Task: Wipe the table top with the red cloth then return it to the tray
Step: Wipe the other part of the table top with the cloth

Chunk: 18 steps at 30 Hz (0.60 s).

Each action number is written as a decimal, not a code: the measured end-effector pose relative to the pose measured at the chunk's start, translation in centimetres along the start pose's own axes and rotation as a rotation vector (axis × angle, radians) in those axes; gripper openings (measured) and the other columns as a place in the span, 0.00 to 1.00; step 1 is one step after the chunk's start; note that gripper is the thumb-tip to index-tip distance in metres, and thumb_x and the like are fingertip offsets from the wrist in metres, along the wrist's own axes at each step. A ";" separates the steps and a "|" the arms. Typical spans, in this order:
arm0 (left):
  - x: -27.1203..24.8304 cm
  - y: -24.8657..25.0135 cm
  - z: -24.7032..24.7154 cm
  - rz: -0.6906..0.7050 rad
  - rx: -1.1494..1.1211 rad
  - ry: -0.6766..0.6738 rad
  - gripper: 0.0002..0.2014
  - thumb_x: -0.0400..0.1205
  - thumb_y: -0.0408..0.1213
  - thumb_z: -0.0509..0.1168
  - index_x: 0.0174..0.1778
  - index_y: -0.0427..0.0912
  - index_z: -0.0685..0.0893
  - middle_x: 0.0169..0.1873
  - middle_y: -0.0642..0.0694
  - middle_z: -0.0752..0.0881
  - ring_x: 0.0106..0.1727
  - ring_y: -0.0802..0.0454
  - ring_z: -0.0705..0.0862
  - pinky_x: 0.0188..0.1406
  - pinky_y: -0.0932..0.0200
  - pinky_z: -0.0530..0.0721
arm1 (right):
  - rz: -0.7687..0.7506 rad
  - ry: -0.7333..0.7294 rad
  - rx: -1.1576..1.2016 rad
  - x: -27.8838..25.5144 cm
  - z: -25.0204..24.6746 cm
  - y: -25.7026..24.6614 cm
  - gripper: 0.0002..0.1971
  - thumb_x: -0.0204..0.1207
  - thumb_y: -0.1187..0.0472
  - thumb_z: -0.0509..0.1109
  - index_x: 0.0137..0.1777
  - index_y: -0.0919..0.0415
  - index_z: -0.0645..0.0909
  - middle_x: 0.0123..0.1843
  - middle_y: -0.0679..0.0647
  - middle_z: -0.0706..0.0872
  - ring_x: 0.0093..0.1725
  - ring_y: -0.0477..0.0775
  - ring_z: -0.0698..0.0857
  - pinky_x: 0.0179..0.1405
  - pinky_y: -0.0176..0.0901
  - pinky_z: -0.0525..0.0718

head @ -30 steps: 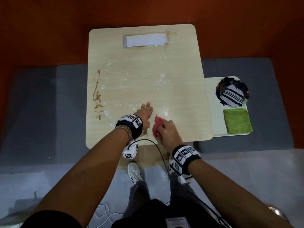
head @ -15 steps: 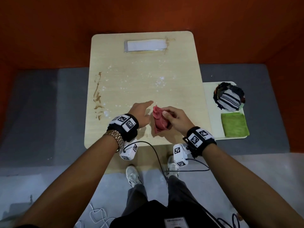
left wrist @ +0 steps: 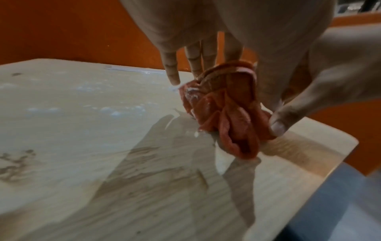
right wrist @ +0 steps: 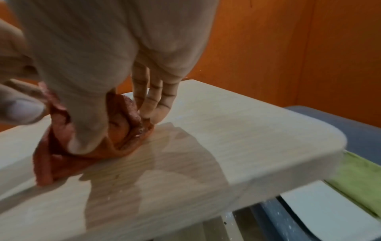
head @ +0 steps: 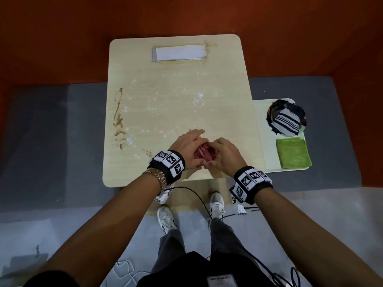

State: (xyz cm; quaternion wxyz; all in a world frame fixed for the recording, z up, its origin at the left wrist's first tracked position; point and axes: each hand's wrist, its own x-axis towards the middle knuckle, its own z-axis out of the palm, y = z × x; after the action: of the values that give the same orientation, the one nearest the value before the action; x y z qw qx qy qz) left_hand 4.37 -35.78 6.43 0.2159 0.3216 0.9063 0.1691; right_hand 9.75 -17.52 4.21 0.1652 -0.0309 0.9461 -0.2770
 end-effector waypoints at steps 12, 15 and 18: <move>-2.3 -1.4 -0.7 -0.364 -0.419 0.130 0.15 0.78 0.52 0.68 0.50 0.44 0.78 0.40 0.42 0.86 0.40 0.42 0.83 0.37 0.55 0.82 | 0.104 0.076 0.184 1.1 -2.4 0.1 0.05 0.76 0.53 0.74 0.41 0.50 0.88 0.36 0.46 0.89 0.40 0.49 0.85 0.41 0.44 0.84; -2.6 -1.7 -0.9 -0.431 -0.218 0.092 0.15 0.80 0.45 0.65 0.58 0.44 0.75 0.48 0.39 0.85 0.44 0.38 0.83 0.43 0.49 0.84 | 0.163 0.049 -0.011 1.6 -2.1 -0.6 0.07 0.77 0.50 0.72 0.44 0.52 0.87 0.42 0.49 0.88 0.46 0.54 0.85 0.42 0.45 0.82; -2.9 -1.6 -0.4 -0.372 -0.048 0.108 0.21 0.78 0.41 0.65 0.67 0.45 0.73 0.62 0.41 0.76 0.56 0.39 0.80 0.53 0.45 0.83 | 0.184 0.108 -0.063 1.3 -1.1 -1.0 0.12 0.76 0.52 0.73 0.57 0.56 0.84 0.49 0.53 0.86 0.49 0.56 0.83 0.46 0.49 0.82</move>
State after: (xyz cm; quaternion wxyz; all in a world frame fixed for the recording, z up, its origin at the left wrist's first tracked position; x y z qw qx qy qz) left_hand 5.39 -38.92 6.93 0.2022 0.1339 0.9560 0.1649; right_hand 8.10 -18.00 5.22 0.1375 0.0661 0.9606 -0.2322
